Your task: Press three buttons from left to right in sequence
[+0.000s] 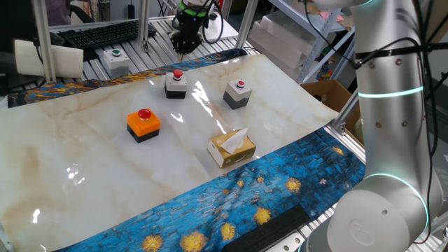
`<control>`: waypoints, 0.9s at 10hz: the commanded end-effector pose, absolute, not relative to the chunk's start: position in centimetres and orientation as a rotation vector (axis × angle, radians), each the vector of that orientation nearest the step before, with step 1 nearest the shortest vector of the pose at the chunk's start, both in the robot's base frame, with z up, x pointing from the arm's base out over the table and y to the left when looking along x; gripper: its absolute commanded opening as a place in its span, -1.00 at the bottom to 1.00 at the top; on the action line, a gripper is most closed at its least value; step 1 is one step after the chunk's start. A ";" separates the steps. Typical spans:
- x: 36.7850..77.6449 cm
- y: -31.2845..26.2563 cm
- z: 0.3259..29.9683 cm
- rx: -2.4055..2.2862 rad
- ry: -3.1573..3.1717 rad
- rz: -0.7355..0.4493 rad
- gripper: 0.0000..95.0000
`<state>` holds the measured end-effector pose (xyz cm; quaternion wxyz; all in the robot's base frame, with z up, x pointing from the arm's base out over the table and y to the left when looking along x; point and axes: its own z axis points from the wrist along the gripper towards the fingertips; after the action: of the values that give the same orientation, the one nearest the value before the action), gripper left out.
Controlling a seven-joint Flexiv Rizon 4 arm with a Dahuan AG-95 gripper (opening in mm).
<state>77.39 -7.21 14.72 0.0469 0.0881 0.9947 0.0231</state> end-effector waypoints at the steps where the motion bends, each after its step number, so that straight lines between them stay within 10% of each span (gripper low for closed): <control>1: 77.6 -7.1 14.3 0.265 3.038 0.074 -1.00; 9: 78.0 -7.0 12.7 0.262 3.031 0.074 -1.00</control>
<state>77.79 -6.98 12.76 0.0510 0.0864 0.9947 0.0237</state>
